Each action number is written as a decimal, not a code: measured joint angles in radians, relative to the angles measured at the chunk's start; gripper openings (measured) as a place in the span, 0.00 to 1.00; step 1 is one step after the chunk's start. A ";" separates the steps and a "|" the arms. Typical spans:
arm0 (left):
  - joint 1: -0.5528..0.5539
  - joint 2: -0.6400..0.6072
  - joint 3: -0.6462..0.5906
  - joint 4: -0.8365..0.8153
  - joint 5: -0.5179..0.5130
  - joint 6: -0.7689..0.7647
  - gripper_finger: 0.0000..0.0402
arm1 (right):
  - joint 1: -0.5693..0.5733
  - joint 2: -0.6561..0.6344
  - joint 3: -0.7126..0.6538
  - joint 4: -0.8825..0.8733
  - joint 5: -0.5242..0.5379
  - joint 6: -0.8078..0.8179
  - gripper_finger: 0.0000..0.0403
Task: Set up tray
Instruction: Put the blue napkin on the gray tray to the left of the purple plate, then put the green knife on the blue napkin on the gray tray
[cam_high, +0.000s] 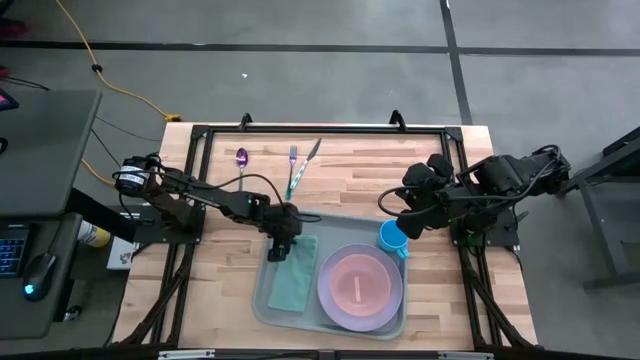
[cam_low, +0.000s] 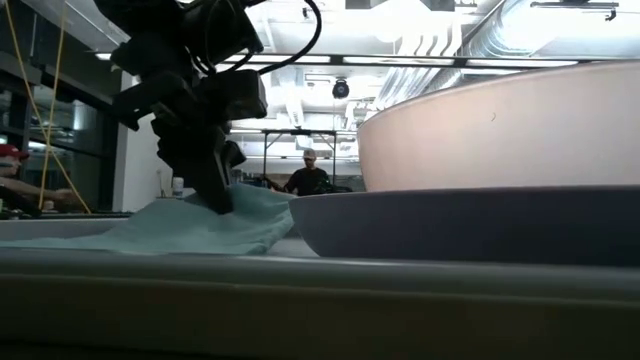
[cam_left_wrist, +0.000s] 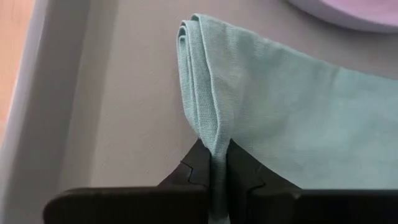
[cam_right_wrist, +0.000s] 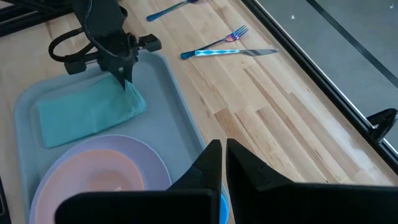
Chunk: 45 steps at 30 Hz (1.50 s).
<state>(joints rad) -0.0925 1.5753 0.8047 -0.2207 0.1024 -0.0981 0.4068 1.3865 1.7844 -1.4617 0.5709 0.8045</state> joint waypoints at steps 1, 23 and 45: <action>0.000 0.000 0.000 0.004 0.000 0.008 0.14 | 0.000 0.000 0.000 0.000 0.000 0.000 0.00; 0.000 0.000 0.000 0.037 0.007 0.041 0.47 | 0.000 0.000 0.000 0.000 -0.002 0.000 0.00; 0.001 -0.084 0.000 0.038 -0.283 0.043 0.71 | 0.000 0.000 0.000 -0.002 -0.021 -0.001 0.00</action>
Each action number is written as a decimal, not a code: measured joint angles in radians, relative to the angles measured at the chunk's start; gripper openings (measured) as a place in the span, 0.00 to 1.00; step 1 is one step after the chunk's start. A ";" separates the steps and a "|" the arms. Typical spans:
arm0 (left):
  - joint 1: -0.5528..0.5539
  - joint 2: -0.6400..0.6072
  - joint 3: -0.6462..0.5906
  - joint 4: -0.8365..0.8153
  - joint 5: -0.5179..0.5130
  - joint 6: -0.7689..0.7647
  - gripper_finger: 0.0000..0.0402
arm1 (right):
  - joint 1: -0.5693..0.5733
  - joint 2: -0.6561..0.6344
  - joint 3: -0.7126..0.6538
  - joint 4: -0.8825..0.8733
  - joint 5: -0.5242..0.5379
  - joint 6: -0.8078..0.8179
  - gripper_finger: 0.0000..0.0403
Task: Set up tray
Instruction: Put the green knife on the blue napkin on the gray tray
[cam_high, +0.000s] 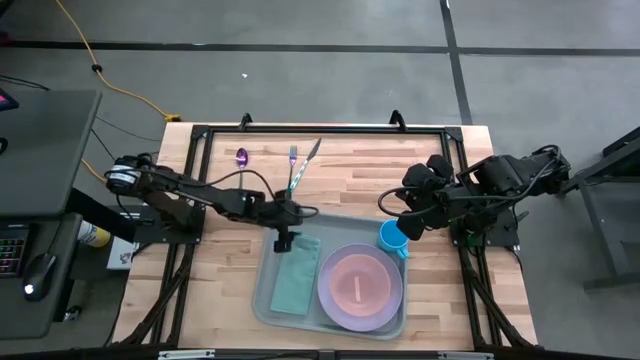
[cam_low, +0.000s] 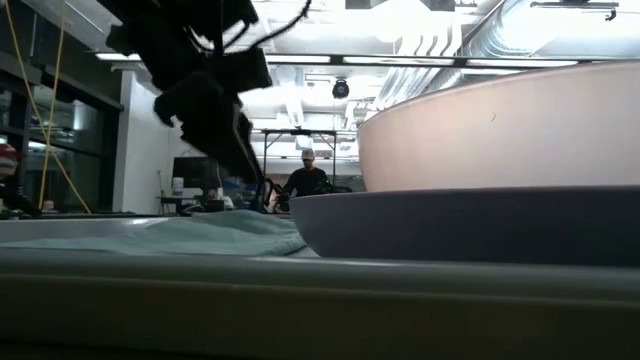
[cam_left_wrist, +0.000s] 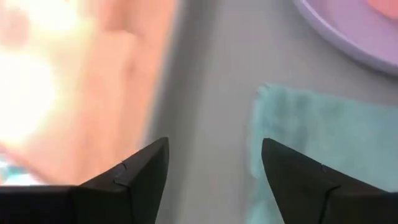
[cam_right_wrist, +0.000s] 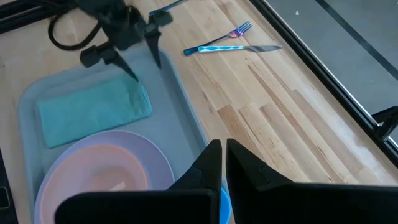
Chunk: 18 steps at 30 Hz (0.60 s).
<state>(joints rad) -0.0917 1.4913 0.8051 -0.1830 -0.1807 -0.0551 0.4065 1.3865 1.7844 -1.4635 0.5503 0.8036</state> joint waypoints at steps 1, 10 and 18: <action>0.000 -0.018 0.000 -0.004 -0.043 -0.007 0.70 | 0.000 0.000 0.000 0.000 0.000 0.000 0.00; 0.097 -0.086 0.000 -0.125 -0.303 -0.349 0.64 | 0.000 0.000 0.000 -0.003 0.005 -0.007 0.00; 0.250 -0.085 0.026 -0.008 -0.176 -0.390 0.63 | -0.001 0.000 0.000 -0.006 0.009 -0.027 0.00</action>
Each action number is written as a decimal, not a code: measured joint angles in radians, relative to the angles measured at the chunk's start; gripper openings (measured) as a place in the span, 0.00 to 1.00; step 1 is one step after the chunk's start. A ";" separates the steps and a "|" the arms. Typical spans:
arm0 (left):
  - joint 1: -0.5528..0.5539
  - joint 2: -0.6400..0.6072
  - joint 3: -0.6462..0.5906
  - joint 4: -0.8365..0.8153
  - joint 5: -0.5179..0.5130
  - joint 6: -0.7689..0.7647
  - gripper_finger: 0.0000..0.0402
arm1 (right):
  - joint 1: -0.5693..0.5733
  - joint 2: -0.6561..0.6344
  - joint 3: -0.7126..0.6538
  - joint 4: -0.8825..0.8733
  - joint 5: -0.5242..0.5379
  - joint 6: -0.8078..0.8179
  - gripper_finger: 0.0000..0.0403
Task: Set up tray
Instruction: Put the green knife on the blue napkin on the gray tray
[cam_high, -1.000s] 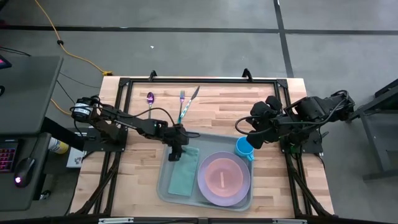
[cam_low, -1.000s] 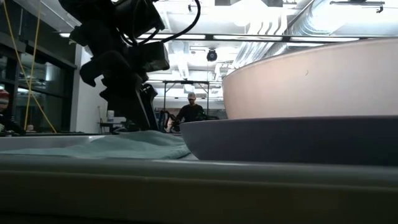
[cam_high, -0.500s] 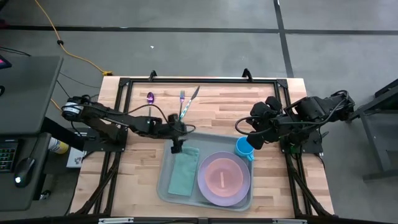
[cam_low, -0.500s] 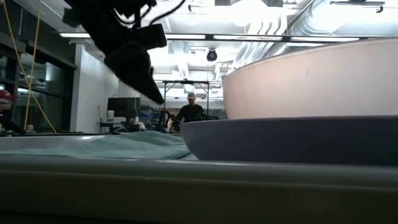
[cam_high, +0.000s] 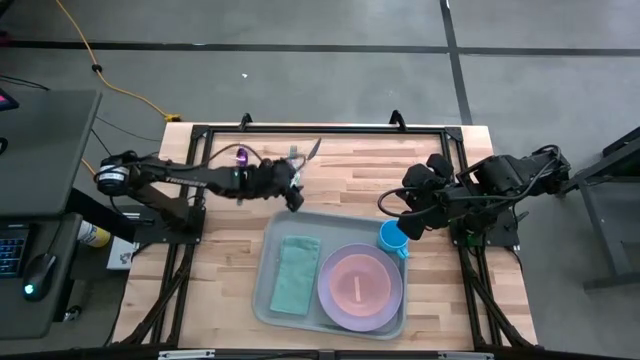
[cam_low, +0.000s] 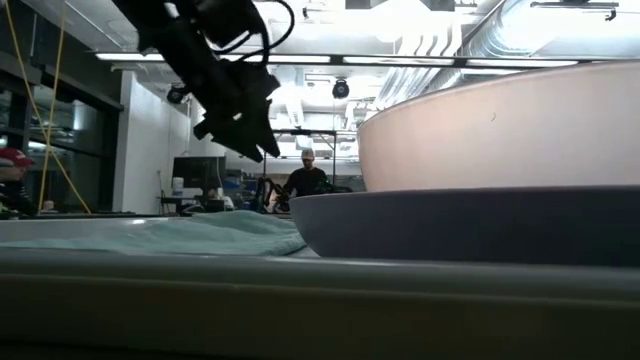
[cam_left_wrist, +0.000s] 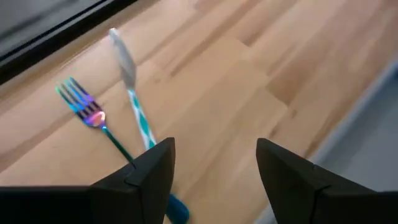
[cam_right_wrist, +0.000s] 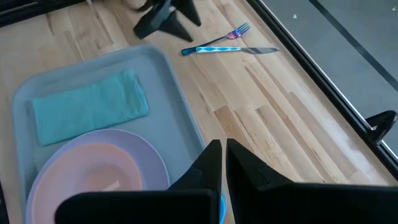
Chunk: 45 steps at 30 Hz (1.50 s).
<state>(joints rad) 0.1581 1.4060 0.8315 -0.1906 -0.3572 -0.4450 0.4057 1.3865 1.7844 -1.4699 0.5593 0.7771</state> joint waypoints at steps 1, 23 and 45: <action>0.024 0.001 0.017 -0.014 0.022 -0.009 0.63 | 0.000 0.000 0.000 -0.001 0.000 0.000 0.00; 0.248 0.351 0.558 -0.682 0.241 0.050 0.63 | 0.000 0.000 0.000 -0.057 -0.015 0.001 0.00; 0.249 0.506 0.563 -0.586 0.246 -0.040 0.63 | 0.000 -0.003 0.000 -0.100 -0.025 0.000 0.00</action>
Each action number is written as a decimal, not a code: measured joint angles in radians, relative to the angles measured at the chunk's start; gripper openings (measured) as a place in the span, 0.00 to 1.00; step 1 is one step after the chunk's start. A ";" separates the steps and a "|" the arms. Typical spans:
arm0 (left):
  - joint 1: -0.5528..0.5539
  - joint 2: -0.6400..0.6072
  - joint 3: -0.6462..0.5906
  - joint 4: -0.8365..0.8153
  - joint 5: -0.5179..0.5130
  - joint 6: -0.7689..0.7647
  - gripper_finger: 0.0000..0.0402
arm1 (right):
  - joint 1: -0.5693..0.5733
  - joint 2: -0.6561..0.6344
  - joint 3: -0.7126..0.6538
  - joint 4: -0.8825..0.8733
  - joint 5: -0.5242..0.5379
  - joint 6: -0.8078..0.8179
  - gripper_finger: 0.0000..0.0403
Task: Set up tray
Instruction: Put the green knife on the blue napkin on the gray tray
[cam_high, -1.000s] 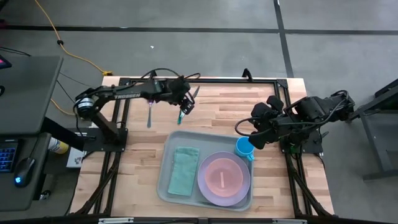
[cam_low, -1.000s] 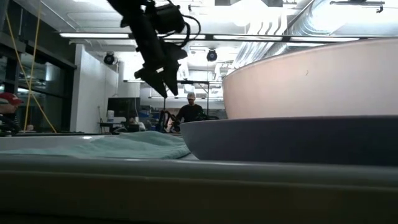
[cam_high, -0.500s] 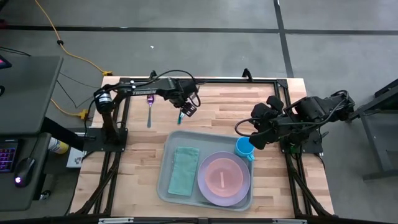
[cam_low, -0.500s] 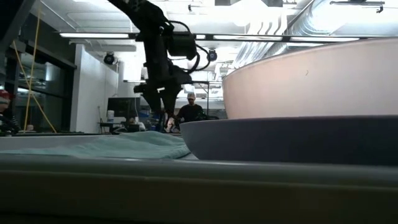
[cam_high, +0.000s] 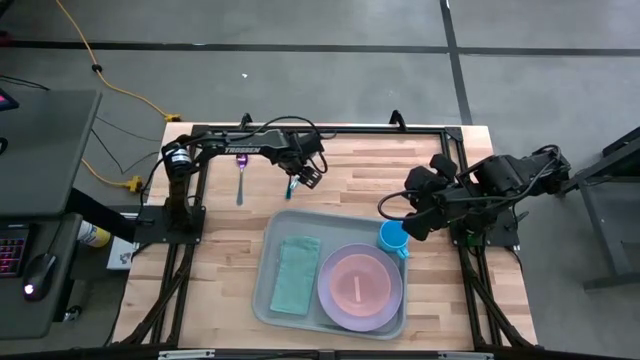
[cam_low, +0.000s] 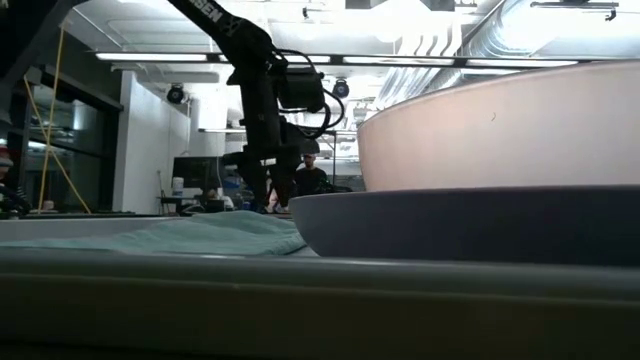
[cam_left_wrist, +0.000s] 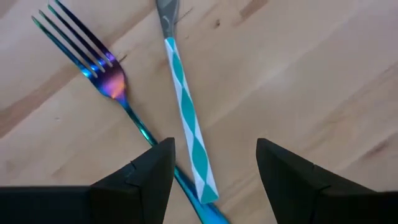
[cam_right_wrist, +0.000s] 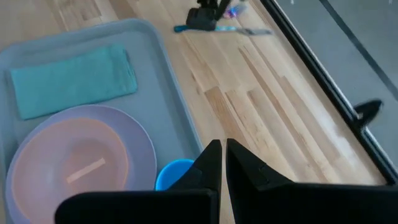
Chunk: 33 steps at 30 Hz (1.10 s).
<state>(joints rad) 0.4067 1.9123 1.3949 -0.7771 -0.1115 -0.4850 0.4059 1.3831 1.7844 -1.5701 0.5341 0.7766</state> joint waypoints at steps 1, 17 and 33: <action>0.003 0.001 0.000 -0.003 -0.002 0.000 0.63 | 0.000 -0.001 0.000 -0.004 0.000 0.015 0.00; 0.060 0.021 -0.001 0.055 0.031 0.006 0.63 | 0.083 -0.102 0.000 -0.001 0.088 0.079 0.00; 0.058 0.112 0.001 0.074 0.075 0.048 0.63 | 0.088 -0.102 0.000 -0.001 0.081 0.049 0.00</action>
<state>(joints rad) 0.4644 2.0242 1.3955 -0.7028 -0.0362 -0.4372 0.4937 1.2808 1.7847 -1.5707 0.6151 0.8261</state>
